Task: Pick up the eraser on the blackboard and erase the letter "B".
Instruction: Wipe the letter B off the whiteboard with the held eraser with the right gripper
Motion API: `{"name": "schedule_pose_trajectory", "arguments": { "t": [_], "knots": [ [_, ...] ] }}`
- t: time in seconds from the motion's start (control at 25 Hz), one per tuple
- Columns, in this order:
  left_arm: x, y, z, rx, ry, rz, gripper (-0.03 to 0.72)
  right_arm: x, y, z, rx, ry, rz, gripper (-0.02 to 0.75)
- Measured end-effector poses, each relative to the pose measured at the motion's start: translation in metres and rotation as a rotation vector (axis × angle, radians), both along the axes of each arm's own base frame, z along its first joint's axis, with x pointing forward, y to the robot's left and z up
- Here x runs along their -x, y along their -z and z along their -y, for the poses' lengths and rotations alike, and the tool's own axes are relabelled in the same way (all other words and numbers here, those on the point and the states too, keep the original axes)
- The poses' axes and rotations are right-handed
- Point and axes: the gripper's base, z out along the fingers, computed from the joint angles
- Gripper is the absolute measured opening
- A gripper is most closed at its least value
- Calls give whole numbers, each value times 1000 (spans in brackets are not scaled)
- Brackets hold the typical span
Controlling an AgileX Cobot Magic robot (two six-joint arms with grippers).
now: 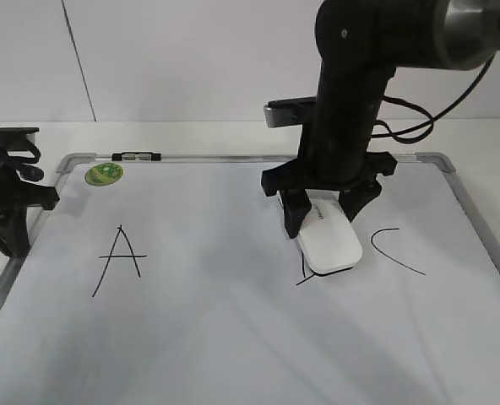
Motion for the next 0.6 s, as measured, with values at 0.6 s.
{"name": "schedule_pose_trajectory", "arguments": {
  "t": [0.6],
  "knots": [
    [0, 0, 0, 0, 0, -2, 31, -10, 40, -5, 38, 3, -83, 540]
  ]
}}
